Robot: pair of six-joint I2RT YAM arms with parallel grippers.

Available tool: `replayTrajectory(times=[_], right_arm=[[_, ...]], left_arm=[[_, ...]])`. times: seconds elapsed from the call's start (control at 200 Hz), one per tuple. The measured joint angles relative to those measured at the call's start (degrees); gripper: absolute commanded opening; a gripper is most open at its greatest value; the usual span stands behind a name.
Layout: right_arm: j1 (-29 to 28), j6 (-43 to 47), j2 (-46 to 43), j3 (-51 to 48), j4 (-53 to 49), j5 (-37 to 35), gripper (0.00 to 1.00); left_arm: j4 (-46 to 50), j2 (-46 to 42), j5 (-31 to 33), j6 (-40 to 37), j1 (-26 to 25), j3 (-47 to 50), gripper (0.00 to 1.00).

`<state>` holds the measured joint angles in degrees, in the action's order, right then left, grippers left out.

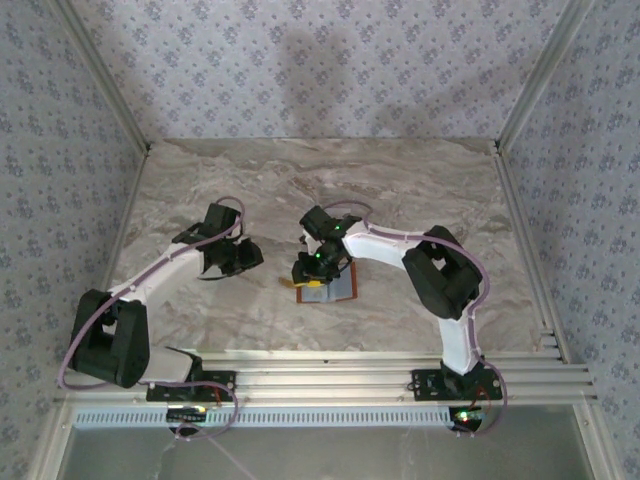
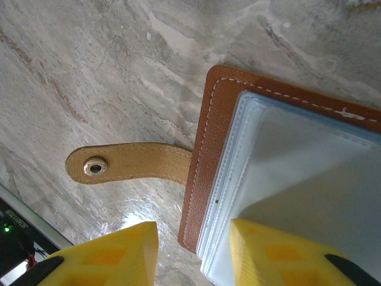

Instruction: Take the credit cards out of the card holder

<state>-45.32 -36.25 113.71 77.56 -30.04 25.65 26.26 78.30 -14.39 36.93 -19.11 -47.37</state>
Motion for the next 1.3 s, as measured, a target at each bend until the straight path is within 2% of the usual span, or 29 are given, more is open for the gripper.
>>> replayTrajectory(times=[0.325, 0.52, 0.914, 1.299], right_arm=[[-0.15, 0.22, 0.66, 0.76, -2.49, -2.27, 0.39], [-0.48, 1.27, 0.07, 1.07, -4.92, -4.94, 0.39], [-0.92, 2.86, -0.81, 2.43, -12.33, -13.6, 0.39], [-1.11, 3.26, -2.23, 2.4, -17.03, -18.93, 0.42]], left_arm=[[0.0, 0.0, -0.9, 0.0, -0.61, -0.02, 0.23], [0.04, 0.66, -1.03, 0.2, -3.96, -0.74, 0.23], [-2.01, 7.56, -0.81, 2.69, -11.61, -6.21, 0.21], [-2.49, 9.25, -0.57, 3.69, -13.53, -7.43, 0.2]])
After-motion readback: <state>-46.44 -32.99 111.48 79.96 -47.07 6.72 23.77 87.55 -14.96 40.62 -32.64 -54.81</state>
